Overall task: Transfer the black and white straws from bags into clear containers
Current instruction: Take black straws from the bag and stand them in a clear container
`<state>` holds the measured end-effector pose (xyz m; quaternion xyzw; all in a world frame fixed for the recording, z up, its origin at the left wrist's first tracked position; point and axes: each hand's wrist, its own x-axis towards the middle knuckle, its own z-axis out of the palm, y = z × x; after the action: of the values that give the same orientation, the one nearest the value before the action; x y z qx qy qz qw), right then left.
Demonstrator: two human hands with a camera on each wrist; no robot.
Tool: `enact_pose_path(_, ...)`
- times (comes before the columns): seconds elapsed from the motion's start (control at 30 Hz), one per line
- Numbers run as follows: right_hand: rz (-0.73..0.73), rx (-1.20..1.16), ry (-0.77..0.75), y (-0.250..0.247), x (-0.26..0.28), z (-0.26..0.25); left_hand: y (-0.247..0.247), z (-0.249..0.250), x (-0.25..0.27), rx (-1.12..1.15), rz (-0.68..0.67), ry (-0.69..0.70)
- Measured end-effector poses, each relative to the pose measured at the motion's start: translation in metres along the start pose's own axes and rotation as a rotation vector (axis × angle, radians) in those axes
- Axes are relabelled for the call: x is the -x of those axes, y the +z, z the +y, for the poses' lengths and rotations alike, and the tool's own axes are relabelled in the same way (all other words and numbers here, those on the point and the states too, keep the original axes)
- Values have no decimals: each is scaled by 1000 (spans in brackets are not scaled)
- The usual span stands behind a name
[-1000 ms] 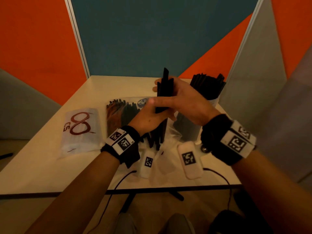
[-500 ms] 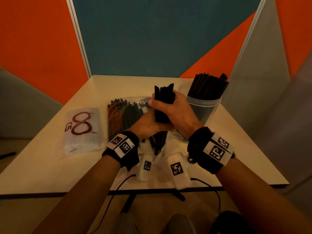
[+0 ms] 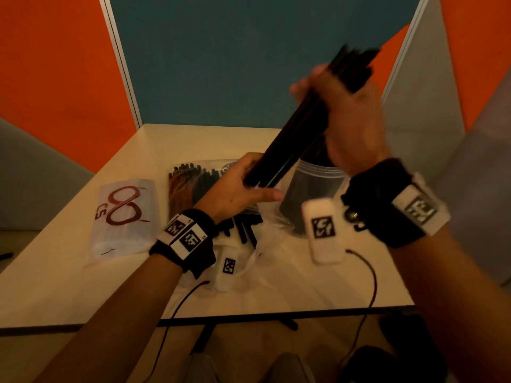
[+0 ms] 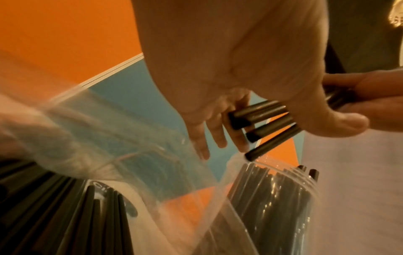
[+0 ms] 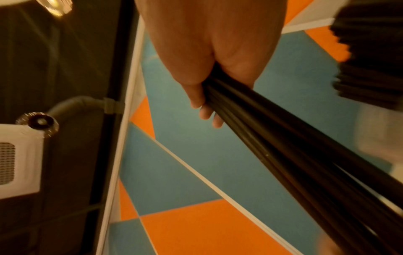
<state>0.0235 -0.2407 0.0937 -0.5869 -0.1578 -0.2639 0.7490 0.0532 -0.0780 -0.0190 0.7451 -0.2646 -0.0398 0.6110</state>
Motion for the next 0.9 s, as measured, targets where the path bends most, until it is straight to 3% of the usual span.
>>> enact_pose_path(0.1,84,-61,-150,-24,-27,-28,2,-3,-6,-69,41,11)
enact_pose_path(0.23,227,-97,-276,-55,-47,-36,11,2,-18,-212,104,143)
enact_pose_path(0.37,383,154,-240,-67,-44,-10,28,8,-35,-548,-55,265)
enact_pose_path(0.43,385,259,-152,-69,-39,10,37,8,-41,-632,-113,265)
enact_pose_path(0.57,371,542,-3,-73,-26,43,41,8,-46,-636,-73,284)
enact_pose_path(0.67,386,768,-46,-78,-25,56,41,6,-46,-657,-74,279)
enact_pose_path(0.9,328,817,-124,-91,-27,65,42,7,-48,-661,-76,245)
